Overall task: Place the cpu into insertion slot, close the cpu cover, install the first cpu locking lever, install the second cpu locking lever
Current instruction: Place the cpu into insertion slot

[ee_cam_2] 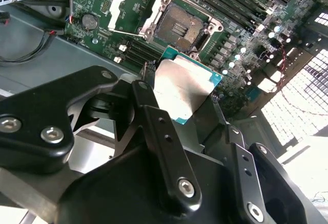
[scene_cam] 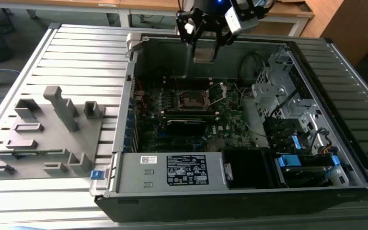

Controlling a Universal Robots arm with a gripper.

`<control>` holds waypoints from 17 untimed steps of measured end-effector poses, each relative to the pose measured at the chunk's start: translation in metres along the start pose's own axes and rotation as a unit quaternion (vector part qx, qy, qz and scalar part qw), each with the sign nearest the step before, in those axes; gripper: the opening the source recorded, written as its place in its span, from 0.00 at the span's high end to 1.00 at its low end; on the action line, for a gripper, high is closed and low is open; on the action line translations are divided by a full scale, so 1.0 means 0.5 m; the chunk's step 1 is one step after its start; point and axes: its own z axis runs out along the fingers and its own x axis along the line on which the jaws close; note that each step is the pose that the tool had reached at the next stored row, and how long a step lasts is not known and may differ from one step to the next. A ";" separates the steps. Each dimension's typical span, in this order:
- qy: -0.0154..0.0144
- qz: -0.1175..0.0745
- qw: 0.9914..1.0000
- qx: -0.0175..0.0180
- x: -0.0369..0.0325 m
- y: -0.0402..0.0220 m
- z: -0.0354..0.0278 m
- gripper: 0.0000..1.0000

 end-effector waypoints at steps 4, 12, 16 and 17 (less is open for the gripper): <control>-0.002 0.000 1.000 0.000 0.001 -0.001 0.009 0.46; -0.005 -0.001 1.000 0.000 0.002 -0.003 0.027 0.46; -0.006 -0.001 1.000 0.000 0.003 -0.004 0.040 0.46; -0.007 -0.001 1.000 0.000 0.004 -0.004 0.043 0.46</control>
